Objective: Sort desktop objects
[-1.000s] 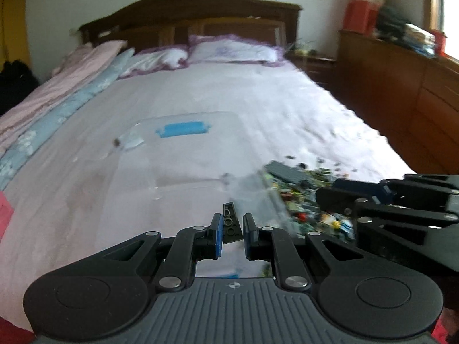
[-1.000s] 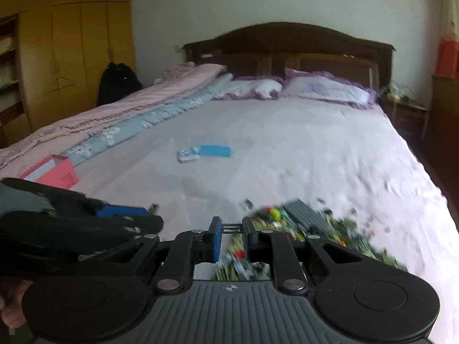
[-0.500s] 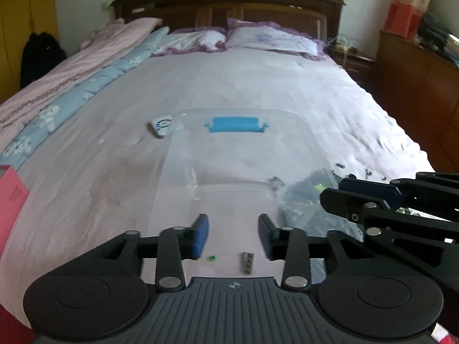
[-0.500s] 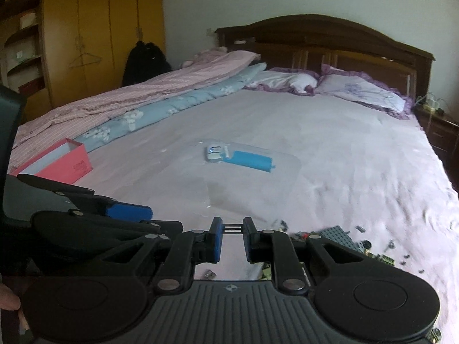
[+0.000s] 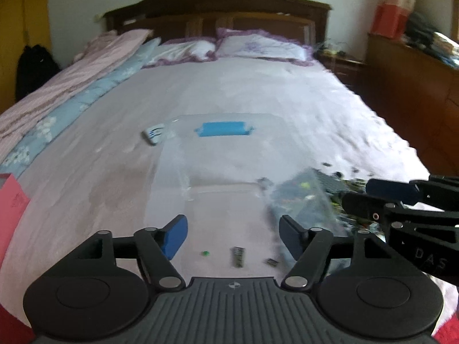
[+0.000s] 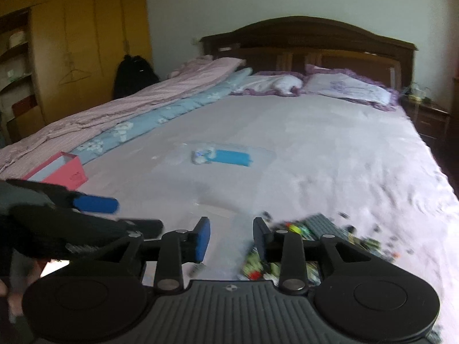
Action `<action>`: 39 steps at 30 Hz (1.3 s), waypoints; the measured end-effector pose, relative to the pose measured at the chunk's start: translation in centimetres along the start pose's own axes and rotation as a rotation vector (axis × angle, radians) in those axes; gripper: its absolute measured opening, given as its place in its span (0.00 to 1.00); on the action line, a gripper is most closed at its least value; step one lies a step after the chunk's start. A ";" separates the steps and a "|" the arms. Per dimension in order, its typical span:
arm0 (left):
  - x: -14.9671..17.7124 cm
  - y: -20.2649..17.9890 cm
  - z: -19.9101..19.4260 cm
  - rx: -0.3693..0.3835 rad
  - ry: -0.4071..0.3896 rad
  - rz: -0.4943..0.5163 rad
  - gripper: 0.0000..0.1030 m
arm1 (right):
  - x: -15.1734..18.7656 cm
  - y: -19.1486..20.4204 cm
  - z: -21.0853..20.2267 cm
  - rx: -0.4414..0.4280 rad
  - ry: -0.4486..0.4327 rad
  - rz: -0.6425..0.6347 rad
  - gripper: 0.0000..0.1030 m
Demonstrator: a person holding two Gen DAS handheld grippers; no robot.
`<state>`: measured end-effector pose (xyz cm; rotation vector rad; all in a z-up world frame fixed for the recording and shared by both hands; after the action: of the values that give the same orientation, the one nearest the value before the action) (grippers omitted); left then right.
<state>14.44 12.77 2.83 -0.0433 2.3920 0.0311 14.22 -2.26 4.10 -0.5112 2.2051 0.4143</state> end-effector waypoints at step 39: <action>13.5 -17.0 8.3 0.192 0.195 0.249 0.60 | 17.9 -14.0 2.3 0.235 0.191 0.367 0.30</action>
<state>10.86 -4.20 -12.65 0.3571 2.5694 -0.0898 12.08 -17.24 -13.04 -0.0167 2.4985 0.2988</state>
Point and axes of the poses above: each gripper's, at about its wrist camera, not at the fingertips, and z roughly the way its jaws point, y to its left, x to its underside, the point moved 9 cm from there along z, roughly the way its jaws point, and after that the axes turned 5 degrees about y, right-handed, at the moved point
